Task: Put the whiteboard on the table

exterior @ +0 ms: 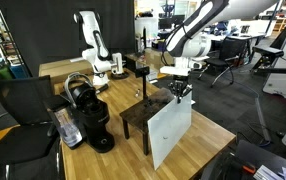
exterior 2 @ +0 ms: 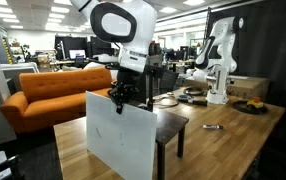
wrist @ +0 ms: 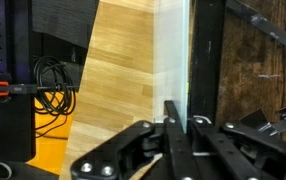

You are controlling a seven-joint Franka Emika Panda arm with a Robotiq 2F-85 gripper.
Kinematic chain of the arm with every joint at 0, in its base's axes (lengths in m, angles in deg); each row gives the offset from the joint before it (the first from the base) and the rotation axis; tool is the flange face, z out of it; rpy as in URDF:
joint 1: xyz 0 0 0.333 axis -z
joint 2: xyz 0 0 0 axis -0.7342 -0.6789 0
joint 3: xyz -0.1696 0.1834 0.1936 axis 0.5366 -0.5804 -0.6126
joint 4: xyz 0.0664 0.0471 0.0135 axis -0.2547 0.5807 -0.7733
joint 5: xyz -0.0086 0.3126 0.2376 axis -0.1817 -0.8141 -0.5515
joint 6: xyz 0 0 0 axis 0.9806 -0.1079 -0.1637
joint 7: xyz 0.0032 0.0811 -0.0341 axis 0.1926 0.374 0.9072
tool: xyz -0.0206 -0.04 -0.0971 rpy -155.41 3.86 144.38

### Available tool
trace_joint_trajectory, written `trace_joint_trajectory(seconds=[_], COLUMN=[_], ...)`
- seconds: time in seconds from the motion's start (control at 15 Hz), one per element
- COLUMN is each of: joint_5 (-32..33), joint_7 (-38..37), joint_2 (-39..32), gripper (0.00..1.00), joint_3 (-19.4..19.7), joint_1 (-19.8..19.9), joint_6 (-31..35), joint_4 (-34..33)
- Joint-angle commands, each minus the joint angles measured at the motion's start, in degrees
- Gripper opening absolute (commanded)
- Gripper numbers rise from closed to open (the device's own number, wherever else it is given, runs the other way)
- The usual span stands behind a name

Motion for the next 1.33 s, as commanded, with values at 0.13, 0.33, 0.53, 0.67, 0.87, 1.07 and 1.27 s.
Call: trace_joint_trajectory(seconds=[0.13, 0.33, 0.53, 0.67, 0.87, 1.07, 1.27], joint_5=[-2.4, -2.5, -2.5, -2.5, -2.6, -2.9, -3.0], joint_7=[2.7, 2.8, 2.8, 2.8, 2.8, 1.9, 0.8], joint_2=[0.5, 0.5, 0.5, 0.3, -0.5, -1.8, -3.3], gripper=[0.02, 0.02, 0.02, 0.02, 0.02, 0.02, 0.02], joint_3=[-0.2, -0.2, -0.2, -0.2, -0.1, 0.1, 0.2], joint_1=[0.9, 0.9, 0.9, 0.9, 1.1, 1.3, 1.5], joint_6=[-1.0, -1.1, -1.1, -1.0, -1.3, -2.3, -3.6], joint_4=[-0.9, -0.9, -0.9, -1.1, -2.1, -3.6, -5.5])
